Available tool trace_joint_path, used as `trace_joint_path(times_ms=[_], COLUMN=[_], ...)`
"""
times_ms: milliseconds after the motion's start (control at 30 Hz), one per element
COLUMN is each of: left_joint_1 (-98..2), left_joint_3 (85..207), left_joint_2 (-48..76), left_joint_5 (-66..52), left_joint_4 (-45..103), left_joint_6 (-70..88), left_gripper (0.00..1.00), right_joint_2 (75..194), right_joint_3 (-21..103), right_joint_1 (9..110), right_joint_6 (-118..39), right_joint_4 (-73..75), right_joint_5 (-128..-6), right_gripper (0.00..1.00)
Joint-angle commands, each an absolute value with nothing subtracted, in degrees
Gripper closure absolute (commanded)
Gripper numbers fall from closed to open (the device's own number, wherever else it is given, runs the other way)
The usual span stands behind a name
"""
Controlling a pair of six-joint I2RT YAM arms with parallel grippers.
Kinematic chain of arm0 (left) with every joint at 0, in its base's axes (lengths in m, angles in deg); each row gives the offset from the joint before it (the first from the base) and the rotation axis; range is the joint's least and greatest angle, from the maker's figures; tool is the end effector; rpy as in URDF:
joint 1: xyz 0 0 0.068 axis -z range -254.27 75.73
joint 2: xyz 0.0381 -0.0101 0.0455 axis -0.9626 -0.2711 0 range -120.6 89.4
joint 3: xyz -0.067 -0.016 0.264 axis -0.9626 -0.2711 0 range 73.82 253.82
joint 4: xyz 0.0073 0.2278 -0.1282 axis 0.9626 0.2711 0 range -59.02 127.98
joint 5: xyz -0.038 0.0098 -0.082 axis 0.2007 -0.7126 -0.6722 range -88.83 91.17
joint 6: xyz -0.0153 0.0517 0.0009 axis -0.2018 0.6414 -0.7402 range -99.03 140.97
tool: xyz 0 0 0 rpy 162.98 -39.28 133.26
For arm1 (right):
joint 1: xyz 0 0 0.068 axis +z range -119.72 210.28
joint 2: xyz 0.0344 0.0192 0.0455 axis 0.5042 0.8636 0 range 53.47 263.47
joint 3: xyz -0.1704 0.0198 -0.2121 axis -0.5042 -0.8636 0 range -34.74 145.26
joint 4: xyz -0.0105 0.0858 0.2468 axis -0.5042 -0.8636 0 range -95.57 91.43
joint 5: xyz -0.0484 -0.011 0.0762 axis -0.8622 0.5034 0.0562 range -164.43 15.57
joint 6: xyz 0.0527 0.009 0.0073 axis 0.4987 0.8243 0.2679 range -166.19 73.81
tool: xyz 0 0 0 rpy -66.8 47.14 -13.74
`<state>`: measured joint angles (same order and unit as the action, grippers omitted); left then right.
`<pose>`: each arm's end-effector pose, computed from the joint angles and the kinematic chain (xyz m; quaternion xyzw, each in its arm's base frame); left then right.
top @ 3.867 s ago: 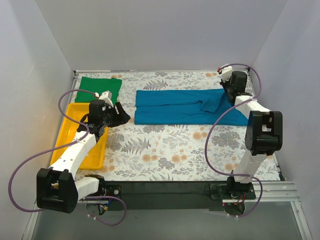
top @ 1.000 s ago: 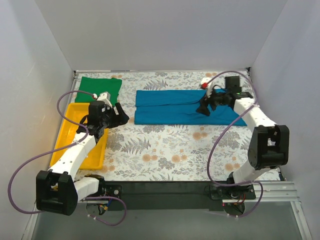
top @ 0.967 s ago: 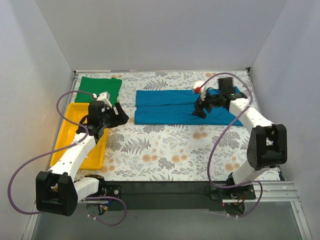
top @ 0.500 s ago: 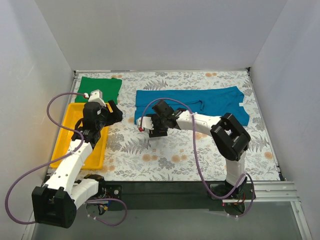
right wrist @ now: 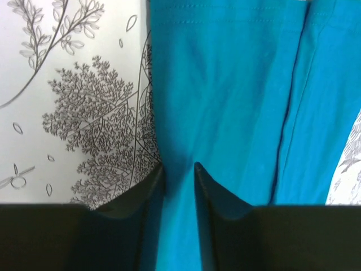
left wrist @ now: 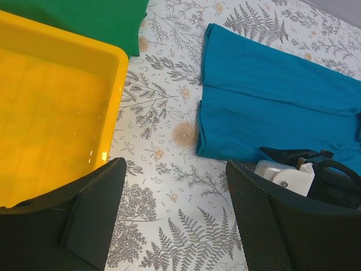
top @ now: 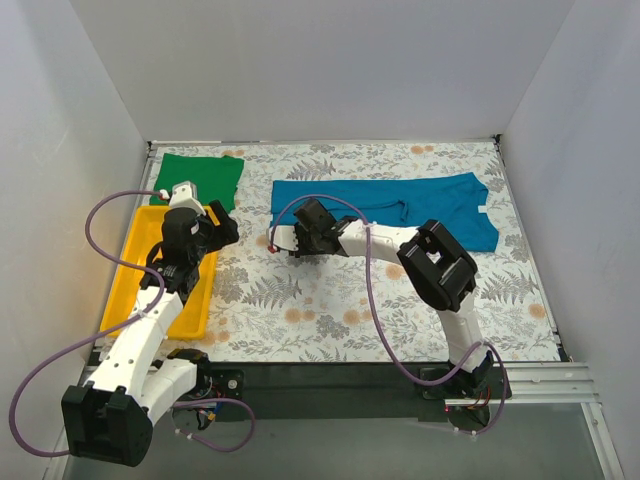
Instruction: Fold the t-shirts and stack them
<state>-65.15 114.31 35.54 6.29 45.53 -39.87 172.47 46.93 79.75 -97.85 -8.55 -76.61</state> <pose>0.2111 -0.0307 0.2772 -0.3941 0.7602 -0.2639 0.4440 0.2958 0.3439 0.1629 -0.7148 0.5969 -0.0247 0.3635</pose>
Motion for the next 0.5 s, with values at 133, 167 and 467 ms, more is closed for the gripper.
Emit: trace_joint_path(times_ms=[133, 167, 467], left_joint_1=[-65.4, -65.4, -65.4], left_joint_3=[113.4, 113.3, 114.9], left_joint_2=[37.3, 37.1, 32.5], left_joint_5=[5.2, 4.4, -17.6], left_joint_4=[43.9, 43.4, 36.9], left_joint_6=[-38.9, -38.7, -38.3], left_gripper=[0.29, 0.29, 0.3], right_joint_2=[170.5, 168.0, 148.3], right_joint_3=[42.4, 39.6, 18.0], right_joint_1=[79.7, 79.8, 85.0], right_joint_6=[-97.7, -98.5, -106.9], right_joint_4=[-7.9, -8.0, -13.1], right_joint_5=[-70.8, -69.6, -57.2], right_gripper=[0.97, 0.99, 0.99])
